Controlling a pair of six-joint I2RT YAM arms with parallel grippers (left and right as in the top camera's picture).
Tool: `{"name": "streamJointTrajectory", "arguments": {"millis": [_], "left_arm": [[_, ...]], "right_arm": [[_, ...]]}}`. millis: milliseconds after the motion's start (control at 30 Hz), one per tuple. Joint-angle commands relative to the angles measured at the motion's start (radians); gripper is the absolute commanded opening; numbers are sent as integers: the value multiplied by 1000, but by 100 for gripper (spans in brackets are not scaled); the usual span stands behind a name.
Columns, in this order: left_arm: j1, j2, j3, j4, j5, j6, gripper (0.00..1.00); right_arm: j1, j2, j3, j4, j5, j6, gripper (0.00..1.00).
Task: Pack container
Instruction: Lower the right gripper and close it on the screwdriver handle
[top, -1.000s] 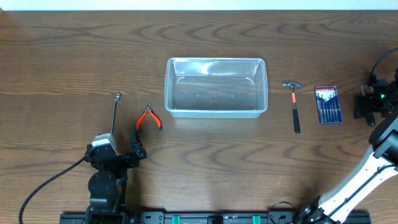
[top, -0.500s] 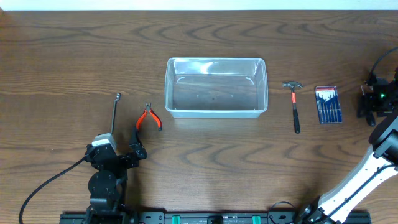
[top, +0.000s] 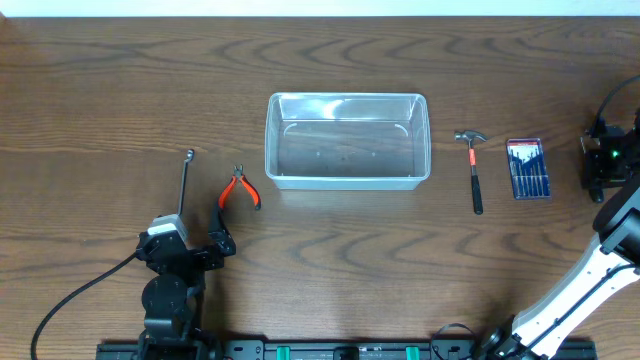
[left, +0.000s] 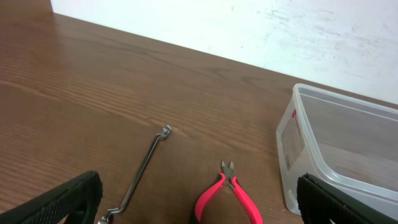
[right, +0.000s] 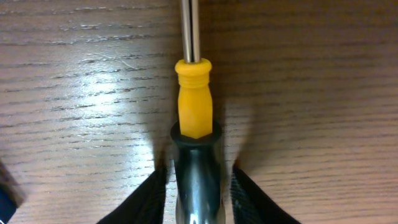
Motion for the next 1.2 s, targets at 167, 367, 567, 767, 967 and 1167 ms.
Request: {"name": "streamJointTrajectory", "arguments": {"millis": [167, 367, 567, 767, 967, 1167], "left_arm": [[-5, -6, -25, -10, -8, 14, 98], [-5, -6, -25, -10, -8, 14, 98], [-5, -6, -25, -10, -8, 14, 98], [-5, -6, -25, -10, -8, 14, 98], [-5, -6, -25, -10, -8, 14, 98], [-5, -6, -25, -10, -8, 13, 98]], "right_arm": [[-7, 26, -4, 10, 25, 11, 30], [-7, 26, -4, 10, 25, 11, 27], [-7, 26, -4, 9, 25, 12, 23], [-7, 26, -4, 9, 25, 13, 19], [-7, 26, -4, 10, 25, 23, 16], [-7, 26, -4, 9, 25, 31, 4]]}}
